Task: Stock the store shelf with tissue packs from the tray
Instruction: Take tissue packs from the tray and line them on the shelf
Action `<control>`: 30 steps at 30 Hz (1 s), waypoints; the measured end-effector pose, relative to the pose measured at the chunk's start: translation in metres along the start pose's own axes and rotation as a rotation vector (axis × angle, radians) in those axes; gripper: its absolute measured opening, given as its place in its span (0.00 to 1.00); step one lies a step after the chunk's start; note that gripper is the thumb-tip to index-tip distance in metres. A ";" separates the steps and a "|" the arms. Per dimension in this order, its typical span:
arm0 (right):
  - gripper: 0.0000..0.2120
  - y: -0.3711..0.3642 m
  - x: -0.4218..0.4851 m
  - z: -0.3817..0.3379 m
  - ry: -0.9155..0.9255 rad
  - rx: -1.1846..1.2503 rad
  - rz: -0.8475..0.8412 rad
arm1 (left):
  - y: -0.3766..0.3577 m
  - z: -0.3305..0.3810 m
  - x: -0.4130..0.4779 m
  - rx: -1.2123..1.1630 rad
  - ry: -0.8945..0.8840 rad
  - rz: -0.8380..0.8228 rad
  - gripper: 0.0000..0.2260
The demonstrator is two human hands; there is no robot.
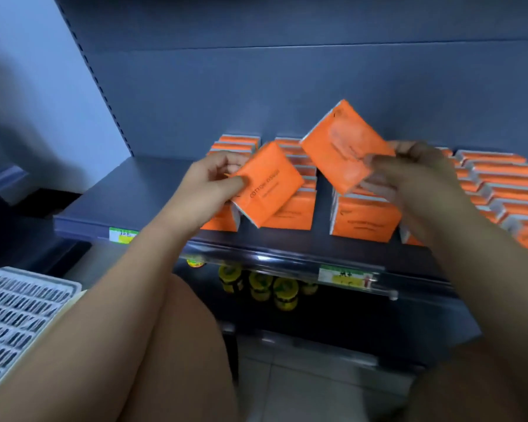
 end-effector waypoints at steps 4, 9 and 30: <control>0.11 0.009 0.003 -0.003 0.041 0.006 0.018 | -0.014 -0.008 -0.004 0.215 -0.054 -0.107 0.18; 0.16 0.011 0.005 0.004 0.028 -0.030 0.016 | -0.034 -0.010 -0.008 0.327 -0.082 -0.172 0.19; 0.17 0.010 -0.009 0.003 0.066 -0.297 0.089 | -0.065 -0.020 -0.004 0.730 -0.307 -0.233 0.18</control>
Point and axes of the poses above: each hand's wrist, its own x-axis towards the middle knuckle, its own y-axis out of the back of the hand, z = x × y, the point moved 10 cm from there along x, towards the middle knuckle, and after that the axes turned 15 degrees about -x, right-handed, at the moved point
